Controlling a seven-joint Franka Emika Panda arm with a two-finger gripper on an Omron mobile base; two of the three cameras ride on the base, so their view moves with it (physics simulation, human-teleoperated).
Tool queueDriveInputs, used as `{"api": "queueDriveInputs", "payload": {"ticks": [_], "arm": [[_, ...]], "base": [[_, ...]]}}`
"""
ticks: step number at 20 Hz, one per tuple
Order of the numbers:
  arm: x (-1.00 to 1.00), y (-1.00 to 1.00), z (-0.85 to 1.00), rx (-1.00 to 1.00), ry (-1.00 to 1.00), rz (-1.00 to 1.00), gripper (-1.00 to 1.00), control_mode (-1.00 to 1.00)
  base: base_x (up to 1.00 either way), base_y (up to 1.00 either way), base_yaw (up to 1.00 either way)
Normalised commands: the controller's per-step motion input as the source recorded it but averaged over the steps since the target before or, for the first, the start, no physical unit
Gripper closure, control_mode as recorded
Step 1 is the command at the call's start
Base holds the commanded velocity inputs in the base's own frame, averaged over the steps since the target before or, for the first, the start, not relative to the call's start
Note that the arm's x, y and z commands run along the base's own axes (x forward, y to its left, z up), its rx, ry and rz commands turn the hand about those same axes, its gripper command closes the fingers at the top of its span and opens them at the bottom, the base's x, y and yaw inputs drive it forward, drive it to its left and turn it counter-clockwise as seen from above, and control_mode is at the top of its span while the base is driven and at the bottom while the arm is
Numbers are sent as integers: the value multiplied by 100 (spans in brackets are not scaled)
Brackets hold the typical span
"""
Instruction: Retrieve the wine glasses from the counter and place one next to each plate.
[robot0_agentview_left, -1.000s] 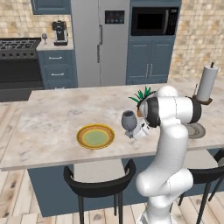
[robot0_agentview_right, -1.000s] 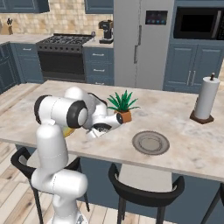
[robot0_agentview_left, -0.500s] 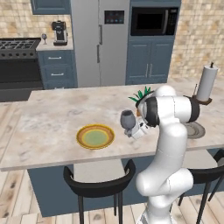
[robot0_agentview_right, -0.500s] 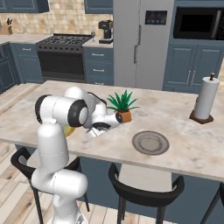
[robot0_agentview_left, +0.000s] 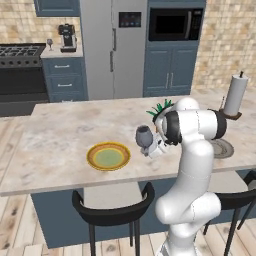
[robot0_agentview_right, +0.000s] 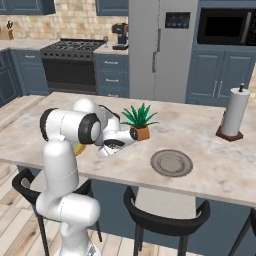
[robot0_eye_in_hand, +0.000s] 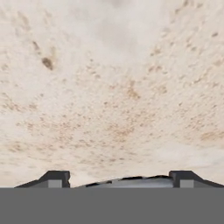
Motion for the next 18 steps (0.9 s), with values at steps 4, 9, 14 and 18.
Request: {"api": "queueDriveInputs", "payload": {"ticks": [4,9,14,18], "arm": [[22,19,-64,0,2,0,100,-100],[16,7,-72,0,8,0,-100,-100],[-16,-34,-34,0,1,0,-100,-100],[-32,-40,-27,0,0,0,-100,-100]], "base": [[0,0,0],[0,0,0],[0,0,0],[0,0,0]]}}
